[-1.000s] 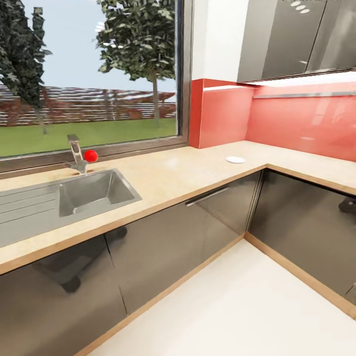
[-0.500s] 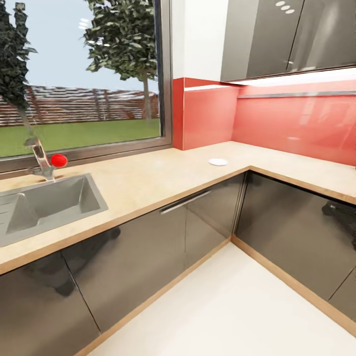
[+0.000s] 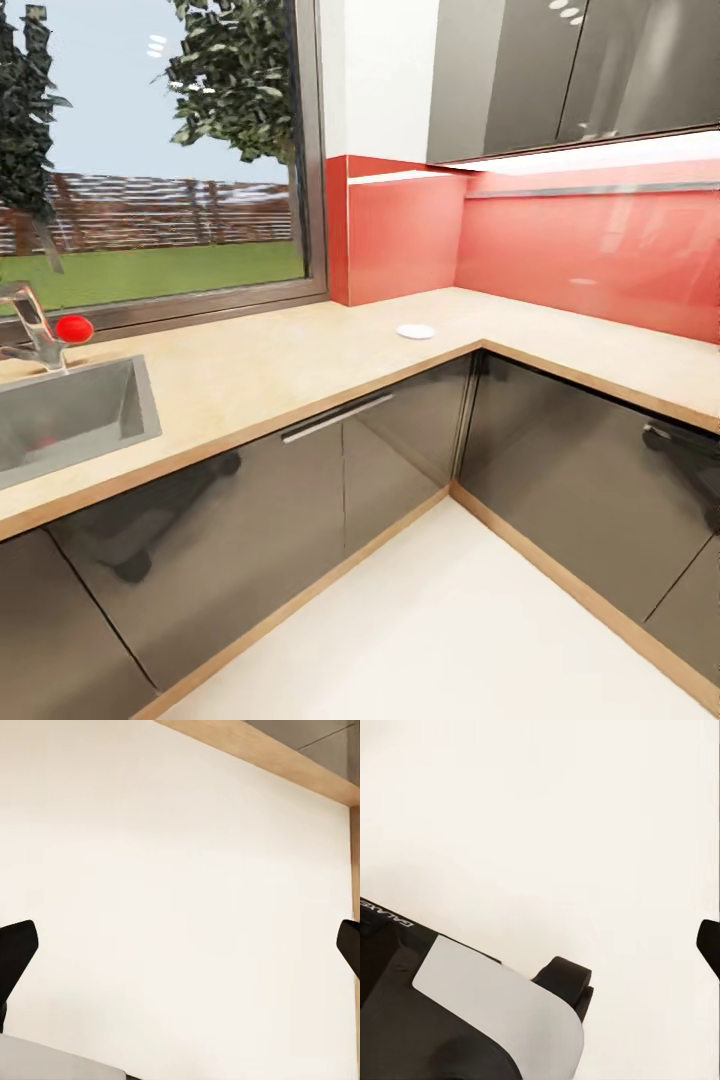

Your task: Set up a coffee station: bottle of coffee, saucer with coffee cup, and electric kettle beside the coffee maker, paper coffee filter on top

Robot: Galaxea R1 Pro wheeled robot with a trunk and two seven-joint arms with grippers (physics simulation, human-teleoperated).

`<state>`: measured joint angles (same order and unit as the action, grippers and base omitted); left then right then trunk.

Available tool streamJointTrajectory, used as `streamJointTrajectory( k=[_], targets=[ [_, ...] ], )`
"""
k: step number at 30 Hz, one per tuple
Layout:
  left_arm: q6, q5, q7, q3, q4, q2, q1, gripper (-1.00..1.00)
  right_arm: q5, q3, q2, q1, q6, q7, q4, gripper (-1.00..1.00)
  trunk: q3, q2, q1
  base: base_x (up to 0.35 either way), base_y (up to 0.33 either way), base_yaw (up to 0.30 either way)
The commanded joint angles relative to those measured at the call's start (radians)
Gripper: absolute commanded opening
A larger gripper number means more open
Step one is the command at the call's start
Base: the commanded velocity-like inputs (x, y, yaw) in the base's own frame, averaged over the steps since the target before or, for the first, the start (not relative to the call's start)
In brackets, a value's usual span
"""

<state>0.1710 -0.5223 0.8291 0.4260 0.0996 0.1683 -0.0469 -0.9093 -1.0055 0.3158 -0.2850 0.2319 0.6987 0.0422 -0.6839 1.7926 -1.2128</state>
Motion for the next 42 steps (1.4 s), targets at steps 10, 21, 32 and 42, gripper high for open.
streamJointTrajectory(
  k=[10,21,32,42],
  targets=[
    [0.007,-0.005,0.002,-0.006,-0.001,0.000,-0.001,1.00,-0.006,-0.008,-0.001,0.000,0.004,0.001,0.000,1.00,-0.001,0.000,0.000,0.092,-0.293,0.099],
    [0.007,-0.005,0.002,-0.006,-0.001,0.001,-0.001,1.00,-0.006,-0.008,-0.001,0.000,0.004,0.001,0.000,1.00,-0.001,0.000,0.000,0.092,-0.293,0.228],
    [0.007,-0.005,0.002,-0.006,-0.001,0.000,-0.001,1.00,-0.006,-0.007,0.000,0.001,0.005,0.001,0.000,1.00,-0.001,0.000,0.000,0.092,-0.289,0.035],
    [0.014,-0.005,0.005,-0.006,0.000,0.001,-0.001,1.00,-0.008,-0.002,0.000,0.000,0.002,0.006,0.005,1.00,-0.001,0.000,0.000,0.030,-0.076,0.001]
  ],
)
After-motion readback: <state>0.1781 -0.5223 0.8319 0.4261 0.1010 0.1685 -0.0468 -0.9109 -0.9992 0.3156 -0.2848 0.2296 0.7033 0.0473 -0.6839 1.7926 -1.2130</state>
